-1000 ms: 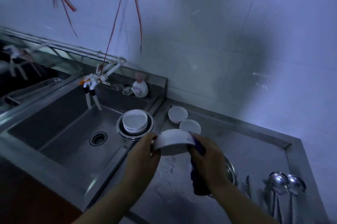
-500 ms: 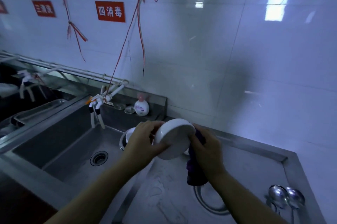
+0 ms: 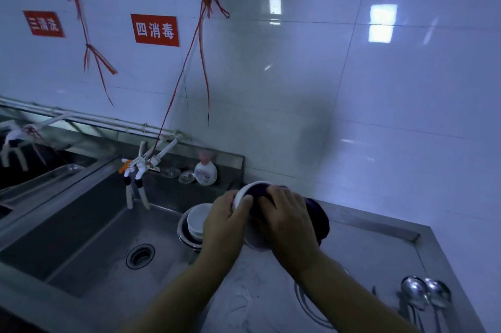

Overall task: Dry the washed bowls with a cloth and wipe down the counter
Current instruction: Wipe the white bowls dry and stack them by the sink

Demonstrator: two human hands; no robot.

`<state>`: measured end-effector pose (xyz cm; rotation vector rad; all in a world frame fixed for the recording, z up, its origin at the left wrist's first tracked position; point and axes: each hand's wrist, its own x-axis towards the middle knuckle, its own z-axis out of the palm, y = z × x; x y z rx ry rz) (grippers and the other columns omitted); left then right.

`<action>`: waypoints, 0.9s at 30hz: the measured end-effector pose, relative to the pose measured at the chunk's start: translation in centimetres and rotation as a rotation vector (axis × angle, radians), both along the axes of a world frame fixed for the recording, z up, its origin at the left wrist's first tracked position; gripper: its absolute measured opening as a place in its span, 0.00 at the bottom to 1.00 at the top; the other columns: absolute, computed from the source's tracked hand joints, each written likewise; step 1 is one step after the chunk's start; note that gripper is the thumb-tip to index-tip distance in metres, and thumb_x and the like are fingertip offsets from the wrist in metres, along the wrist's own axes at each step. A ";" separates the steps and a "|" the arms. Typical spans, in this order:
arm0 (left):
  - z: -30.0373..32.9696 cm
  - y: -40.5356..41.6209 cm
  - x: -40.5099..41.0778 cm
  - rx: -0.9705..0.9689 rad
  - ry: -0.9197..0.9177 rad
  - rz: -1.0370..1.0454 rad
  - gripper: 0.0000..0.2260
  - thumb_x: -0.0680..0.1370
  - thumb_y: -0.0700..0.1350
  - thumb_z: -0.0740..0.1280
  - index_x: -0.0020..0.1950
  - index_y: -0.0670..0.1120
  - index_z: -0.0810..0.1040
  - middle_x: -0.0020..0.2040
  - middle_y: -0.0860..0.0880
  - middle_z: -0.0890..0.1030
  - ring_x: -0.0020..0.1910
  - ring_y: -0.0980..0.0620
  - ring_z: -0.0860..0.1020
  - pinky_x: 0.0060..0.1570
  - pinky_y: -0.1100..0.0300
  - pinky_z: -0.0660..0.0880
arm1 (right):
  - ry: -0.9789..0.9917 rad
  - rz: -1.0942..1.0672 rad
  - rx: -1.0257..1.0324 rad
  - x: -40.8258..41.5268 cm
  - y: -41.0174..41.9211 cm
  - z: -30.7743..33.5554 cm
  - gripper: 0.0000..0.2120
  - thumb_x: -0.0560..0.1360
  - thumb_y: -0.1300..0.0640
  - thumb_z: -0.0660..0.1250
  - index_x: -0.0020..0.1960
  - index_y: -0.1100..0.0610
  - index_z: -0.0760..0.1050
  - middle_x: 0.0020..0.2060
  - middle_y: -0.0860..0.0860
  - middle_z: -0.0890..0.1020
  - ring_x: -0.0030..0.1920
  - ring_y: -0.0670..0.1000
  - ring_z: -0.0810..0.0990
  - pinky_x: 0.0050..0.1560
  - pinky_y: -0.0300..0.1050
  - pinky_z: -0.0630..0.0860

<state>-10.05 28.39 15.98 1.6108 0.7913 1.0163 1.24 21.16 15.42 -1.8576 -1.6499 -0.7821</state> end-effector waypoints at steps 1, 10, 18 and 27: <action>0.1 0.0 -0.1 -0.004 -0.007 -0.020 0.07 0.72 0.57 0.61 0.42 0.58 0.78 0.41 0.51 0.82 0.44 0.51 0.80 0.48 0.43 0.78 | -0.011 0.007 -0.051 -0.3 0.0 0.0 0.15 0.70 0.54 0.73 0.54 0.59 0.79 0.49 0.54 0.80 0.48 0.52 0.78 0.49 0.47 0.78; 1.3 1.7 0.3 0.007 -0.073 -0.175 0.08 0.79 0.48 0.61 0.50 0.57 0.80 0.46 0.51 0.83 0.47 0.53 0.80 0.50 0.49 0.78 | 0.079 0.183 -0.219 -2.0 -1.2 1.0 0.19 0.78 0.51 0.58 0.68 0.51 0.69 0.63 0.48 0.76 0.63 0.47 0.71 0.68 0.44 0.64; 3.0 2.5 0.8 0.076 0.047 -0.352 0.08 0.77 0.50 0.62 0.50 0.55 0.81 0.44 0.51 0.83 0.46 0.49 0.80 0.51 0.44 0.77 | -0.335 0.266 -0.261 2.4 -3.6 -0.3 0.15 0.76 0.57 0.65 0.63 0.51 0.72 0.57 0.49 0.80 0.57 0.50 0.76 0.63 0.46 0.69; 5.4 3.5 1.2 0.244 0.442 -0.683 0.10 0.79 0.42 0.62 0.54 0.41 0.80 0.50 0.39 0.82 0.52 0.40 0.78 0.57 0.42 0.72 | -0.881 0.317 -0.194 5.7 -4.3 3.4 0.14 0.80 0.62 0.60 0.62 0.53 0.78 0.60 0.50 0.80 0.64 0.52 0.75 0.63 0.48 0.72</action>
